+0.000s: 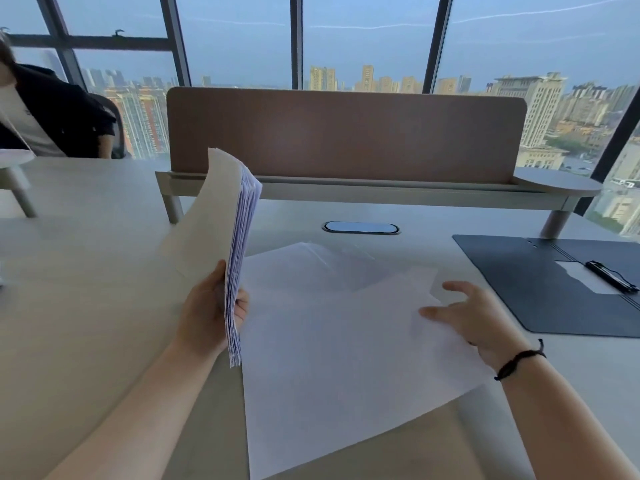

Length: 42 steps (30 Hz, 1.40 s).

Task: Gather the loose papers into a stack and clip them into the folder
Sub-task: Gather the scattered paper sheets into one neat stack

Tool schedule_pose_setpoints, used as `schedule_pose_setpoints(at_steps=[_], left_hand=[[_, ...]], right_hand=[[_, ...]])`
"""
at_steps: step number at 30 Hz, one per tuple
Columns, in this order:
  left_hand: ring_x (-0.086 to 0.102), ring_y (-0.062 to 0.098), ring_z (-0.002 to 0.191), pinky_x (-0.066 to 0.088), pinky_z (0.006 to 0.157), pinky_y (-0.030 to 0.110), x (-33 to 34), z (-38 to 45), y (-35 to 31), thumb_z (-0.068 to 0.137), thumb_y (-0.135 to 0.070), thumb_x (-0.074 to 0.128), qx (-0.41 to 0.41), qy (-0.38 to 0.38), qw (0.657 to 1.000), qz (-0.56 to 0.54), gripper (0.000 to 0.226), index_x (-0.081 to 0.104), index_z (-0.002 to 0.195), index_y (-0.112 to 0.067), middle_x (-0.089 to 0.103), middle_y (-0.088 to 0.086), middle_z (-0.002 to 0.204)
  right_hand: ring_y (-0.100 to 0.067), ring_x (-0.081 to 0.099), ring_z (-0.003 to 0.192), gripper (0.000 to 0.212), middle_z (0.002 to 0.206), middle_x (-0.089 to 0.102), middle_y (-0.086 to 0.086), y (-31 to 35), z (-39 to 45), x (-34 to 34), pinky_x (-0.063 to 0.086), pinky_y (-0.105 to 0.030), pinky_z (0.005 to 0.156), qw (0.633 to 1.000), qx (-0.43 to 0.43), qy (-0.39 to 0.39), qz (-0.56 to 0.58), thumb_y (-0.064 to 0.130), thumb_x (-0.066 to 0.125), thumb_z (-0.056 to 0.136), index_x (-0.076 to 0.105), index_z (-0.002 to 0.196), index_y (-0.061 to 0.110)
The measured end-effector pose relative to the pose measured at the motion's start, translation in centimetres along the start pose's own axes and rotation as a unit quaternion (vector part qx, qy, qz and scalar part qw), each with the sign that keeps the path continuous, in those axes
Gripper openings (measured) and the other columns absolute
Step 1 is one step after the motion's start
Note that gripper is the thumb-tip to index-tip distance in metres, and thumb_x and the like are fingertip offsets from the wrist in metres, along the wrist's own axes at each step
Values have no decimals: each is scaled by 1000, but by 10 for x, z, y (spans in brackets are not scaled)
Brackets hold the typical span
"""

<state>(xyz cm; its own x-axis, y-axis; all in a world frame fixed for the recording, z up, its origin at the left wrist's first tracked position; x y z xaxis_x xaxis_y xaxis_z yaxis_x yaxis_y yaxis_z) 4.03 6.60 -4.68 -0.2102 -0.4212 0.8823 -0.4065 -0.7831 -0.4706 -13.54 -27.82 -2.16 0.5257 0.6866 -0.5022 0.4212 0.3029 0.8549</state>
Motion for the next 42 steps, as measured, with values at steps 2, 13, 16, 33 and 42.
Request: schedule_pose_setpoints(at_steps=[2,13,16,33,42], left_hand=[[57,3,39,44,39,12,1,-2,-1,19,-12,104,-2,8,1000,-14,77,67,87,-16,62,-7,52],[56,7,29,36,27,12,49,-38,14,62,-18,69,-16,-77,991,111,17,64,47,-10,55,-1,36],[52,6,25,35,26,12,59,-41,18,57,-22,61,-13,-78,993,92,26,63,36,-7,54,2,33],[55,7,29,41,31,13,53,-40,14,87,-21,58,1,-115,988,100,42,68,48,-10,56,0,37],[65,-13,52,51,65,5,46,-42,7,109,-14,35,45,-154,966,200,38,48,143,-5,67,-24,51]], right_hand=[[-22,62,67,69,100,69,-12,-3,0,-6,42,-28,51,1000,2,-5,-13,23,92,68,60,129,18],[-14,62,61,104,91,69,-5,3,-23,-17,46,-20,47,983,37,126,-131,41,94,62,41,149,23],[-18,56,44,103,64,68,-5,3,-21,-21,33,-18,39,981,27,161,-104,22,95,63,39,150,28],[-29,70,78,28,108,72,-21,19,-32,54,64,-32,61,966,-27,158,201,-1,63,95,69,122,4],[-18,63,52,20,65,75,-2,30,-22,43,51,-30,53,989,-146,35,11,32,65,95,74,110,23]])
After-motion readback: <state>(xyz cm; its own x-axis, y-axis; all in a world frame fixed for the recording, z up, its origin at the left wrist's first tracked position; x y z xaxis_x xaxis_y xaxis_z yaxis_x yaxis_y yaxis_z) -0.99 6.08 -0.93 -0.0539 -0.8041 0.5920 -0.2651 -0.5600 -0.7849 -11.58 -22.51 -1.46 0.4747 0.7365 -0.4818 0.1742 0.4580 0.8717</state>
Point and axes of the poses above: each hand's wrist, its own z-axis towards the middle knuckle, its own x-axis out of the palm, y = z × x, the point moved 5 cm from there along z, towards the middle knuckle
